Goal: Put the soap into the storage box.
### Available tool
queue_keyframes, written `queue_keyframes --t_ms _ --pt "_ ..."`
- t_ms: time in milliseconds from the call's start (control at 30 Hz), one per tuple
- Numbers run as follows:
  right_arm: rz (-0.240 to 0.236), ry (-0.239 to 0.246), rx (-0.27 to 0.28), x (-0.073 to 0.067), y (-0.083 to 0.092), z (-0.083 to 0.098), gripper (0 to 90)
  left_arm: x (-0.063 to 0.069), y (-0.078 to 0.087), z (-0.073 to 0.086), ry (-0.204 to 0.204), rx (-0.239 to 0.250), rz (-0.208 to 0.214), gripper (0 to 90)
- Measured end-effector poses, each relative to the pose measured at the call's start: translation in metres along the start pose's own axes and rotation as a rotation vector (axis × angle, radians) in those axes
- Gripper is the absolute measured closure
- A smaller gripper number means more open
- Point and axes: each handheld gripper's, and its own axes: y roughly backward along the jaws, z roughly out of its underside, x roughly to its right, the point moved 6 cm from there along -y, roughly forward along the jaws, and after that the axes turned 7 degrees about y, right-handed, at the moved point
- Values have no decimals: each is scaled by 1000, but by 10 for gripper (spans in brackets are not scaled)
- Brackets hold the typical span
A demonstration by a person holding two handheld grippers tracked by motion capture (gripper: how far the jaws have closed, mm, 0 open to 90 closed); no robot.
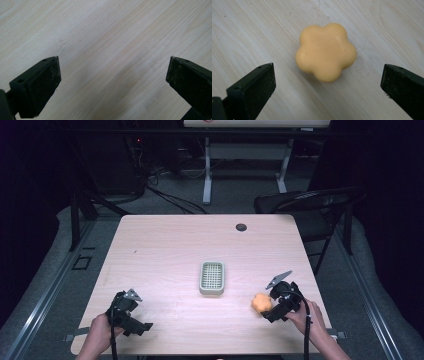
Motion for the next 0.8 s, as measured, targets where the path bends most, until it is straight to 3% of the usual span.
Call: queue_keyframes --t_ms 200,533,600,800 --pt "-2 35 -41 0 -13 -10 2 -1 -1 0 3 -10 -6 0" --pt "0 24 -95 5 -33 -19 4 -2 0 2 3 -10 -7 0" --pt "-19 21 -102 4 -34 -19 26 -2 0 3 4 -7 -6 0" --pt "-7 25 -116 5 -38 -18 99 -1 2 4 4 -7 -10 0"
